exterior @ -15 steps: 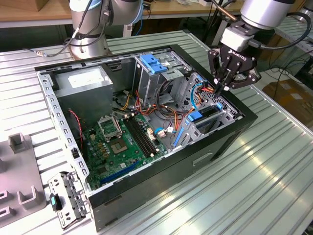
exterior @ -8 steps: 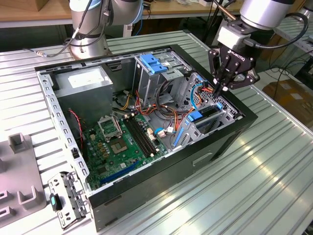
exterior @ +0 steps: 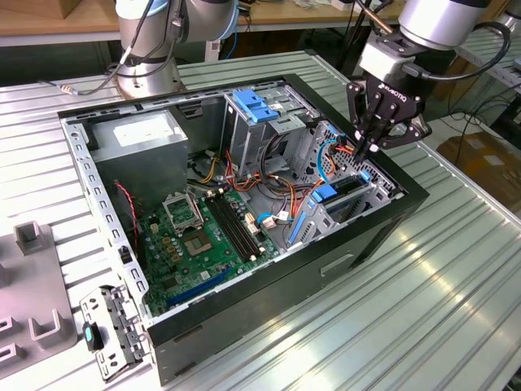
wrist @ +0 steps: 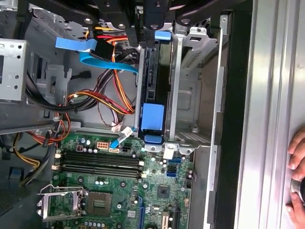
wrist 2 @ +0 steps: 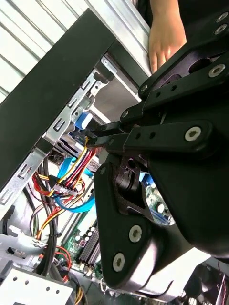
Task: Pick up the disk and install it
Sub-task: 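Insert the first disk wire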
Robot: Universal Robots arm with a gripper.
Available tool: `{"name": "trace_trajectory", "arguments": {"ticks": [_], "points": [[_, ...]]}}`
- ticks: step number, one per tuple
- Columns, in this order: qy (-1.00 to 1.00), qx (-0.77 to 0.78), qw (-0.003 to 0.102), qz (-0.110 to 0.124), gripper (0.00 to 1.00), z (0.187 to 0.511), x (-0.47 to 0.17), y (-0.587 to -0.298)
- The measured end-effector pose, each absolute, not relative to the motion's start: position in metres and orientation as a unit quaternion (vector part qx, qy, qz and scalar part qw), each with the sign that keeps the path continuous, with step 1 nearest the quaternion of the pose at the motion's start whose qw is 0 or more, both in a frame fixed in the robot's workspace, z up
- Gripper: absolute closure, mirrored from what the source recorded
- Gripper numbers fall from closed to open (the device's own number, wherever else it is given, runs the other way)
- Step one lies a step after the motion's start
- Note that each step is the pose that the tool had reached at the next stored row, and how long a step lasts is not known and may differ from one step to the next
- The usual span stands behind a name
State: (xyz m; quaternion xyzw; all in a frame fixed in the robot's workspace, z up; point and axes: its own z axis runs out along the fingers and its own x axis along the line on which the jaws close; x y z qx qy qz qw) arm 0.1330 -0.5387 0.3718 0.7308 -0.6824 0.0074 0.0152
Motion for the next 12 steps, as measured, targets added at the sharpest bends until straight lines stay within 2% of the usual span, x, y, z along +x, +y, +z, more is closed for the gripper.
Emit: {"name": "trace_trajectory", "arguments": {"ticks": [12], "points": [[-0.704, 0.71, 0.015, 0.007, 0.84, 0.352, 0.122, -0.541]]}}
